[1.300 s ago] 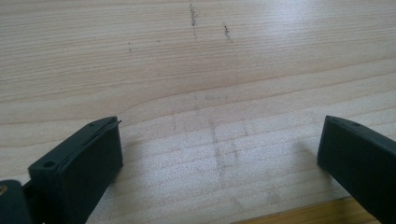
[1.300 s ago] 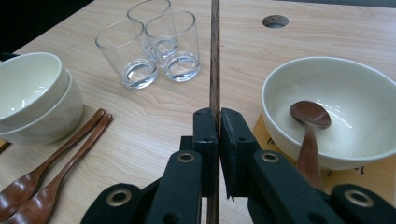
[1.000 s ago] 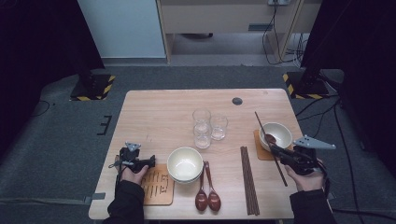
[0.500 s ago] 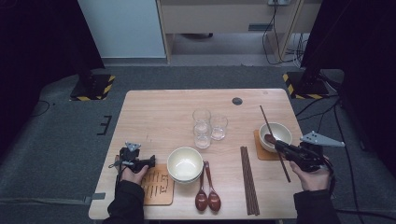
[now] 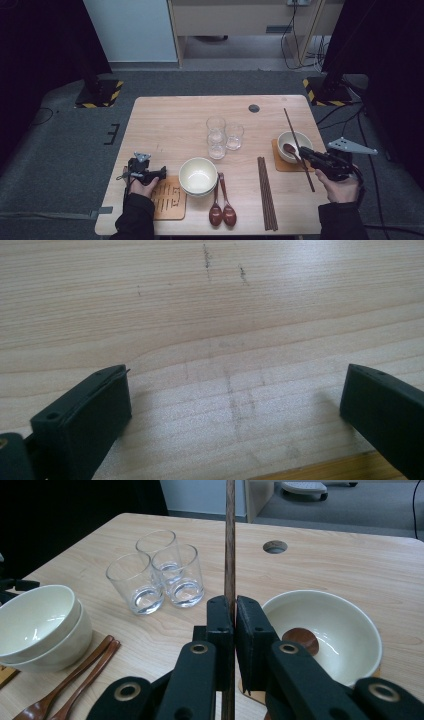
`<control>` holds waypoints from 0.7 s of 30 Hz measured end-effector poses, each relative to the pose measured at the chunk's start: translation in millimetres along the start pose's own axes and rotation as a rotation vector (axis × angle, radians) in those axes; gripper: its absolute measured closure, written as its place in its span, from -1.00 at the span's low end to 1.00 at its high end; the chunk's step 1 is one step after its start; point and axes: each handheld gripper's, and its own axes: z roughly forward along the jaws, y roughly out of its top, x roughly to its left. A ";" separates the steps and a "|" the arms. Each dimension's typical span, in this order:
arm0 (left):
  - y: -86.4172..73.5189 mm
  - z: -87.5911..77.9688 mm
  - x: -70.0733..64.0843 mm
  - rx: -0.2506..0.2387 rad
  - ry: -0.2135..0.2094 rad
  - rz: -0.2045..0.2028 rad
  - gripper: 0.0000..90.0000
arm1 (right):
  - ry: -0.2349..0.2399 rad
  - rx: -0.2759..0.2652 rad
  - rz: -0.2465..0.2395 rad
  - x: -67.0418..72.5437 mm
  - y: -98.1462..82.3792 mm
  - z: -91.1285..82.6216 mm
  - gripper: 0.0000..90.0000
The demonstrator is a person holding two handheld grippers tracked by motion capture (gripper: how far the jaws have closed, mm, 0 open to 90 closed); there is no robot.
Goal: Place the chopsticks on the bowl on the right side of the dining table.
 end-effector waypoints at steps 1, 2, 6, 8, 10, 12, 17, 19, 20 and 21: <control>0.0 0.0 0.0 0.000 0.000 0.000 -1.00 | -0.003 -0.001 0.000 -0.6 0.1 0.1 0.90; 0.0 0.0 0.0 0.000 0.000 0.000 -1.00 | -0.005 -0.001 0.002 -1.6 0.3 0.1 0.90; 0.0 0.0 0.0 0.000 0.000 0.000 -1.00 | -0.015 0.000 0.005 -7.3 0.5 0.0 0.90; 0.0 0.0 0.0 0.000 0.000 0.000 -1.00 | -0.020 0.001 0.009 -10.5 0.5 -0.3 0.90; 0.0 0.0 0.0 0.000 0.000 0.000 -1.00 | -0.024 0.001 0.009 -13.1 0.4 -0.5 0.90; 0.0 0.0 0.0 0.000 0.000 0.000 -1.00 | -0.029 0.001 0.010 -16.3 0.5 -0.3 0.90; 0.0 0.0 0.0 0.000 0.000 0.000 -1.00 | -0.034 -0.002 0.011 -23.8 1.0 1.8 0.90; 0.0 0.0 0.0 0.000 0.000 0.000 -1.00 | -0.039 0.001 0.006 -26.7 0.6 2.8 0.90; 0.0 0.0 0.0 0.000 0.000 0.000 -1.00 | -0.041 0.001 0.007 -28.2 0.3 3.4 0.90; 0.0 0.0 0.0 0.000 0.000 0.000 -1.00 | -0.043 0.001 0.005 -29.7 0.1 4.0 0.90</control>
